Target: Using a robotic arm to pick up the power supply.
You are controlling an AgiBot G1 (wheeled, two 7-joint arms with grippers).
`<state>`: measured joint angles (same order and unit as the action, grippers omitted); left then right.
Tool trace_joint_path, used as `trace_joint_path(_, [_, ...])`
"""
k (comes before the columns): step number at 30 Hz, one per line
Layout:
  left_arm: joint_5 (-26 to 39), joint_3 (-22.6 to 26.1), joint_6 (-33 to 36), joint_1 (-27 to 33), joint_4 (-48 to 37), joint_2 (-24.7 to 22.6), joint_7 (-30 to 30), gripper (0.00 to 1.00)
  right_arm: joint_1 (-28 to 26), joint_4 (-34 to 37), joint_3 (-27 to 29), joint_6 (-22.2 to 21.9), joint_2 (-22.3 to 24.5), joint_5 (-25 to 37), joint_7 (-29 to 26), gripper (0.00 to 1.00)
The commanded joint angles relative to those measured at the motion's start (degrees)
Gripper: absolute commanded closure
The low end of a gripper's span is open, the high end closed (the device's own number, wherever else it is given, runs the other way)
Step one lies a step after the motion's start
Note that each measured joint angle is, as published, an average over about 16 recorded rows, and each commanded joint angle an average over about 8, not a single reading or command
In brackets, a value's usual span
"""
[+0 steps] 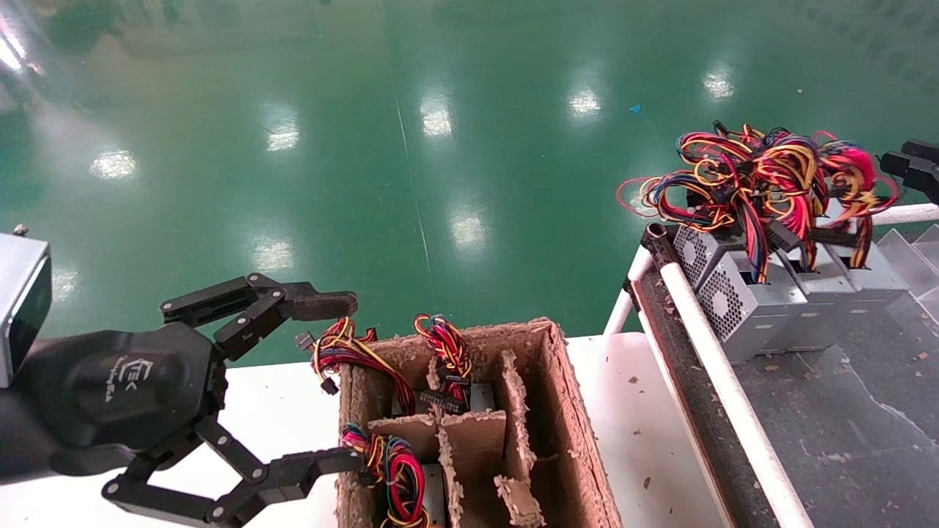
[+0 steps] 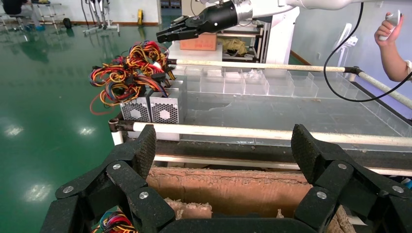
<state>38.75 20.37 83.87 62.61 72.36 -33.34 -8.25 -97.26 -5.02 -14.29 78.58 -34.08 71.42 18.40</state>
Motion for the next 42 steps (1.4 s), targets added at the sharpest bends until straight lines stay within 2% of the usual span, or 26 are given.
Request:
trace_joint_path(1, [0.0,0.0,0.0,0.0,0.0,0.0,0.0,0.0,-0.2,0.3,-0.1,0.1,0.0,0.2,-0.1,0.0])
trace_joint_path(12, [0.0,0.0,0.0,0.0,0.0,0.0,0.0,0.0,1.0,-1.4,0.4,0.7,-0.5,-1.6,2.9,0.0])
trace_joint_path(42, [0.0,0.0,0.0,0.0,0.0,0.0,0.0,0.0,18.6,-35.6,-0.7,3.9,-0.7,-15.8,-13.3,0.0])
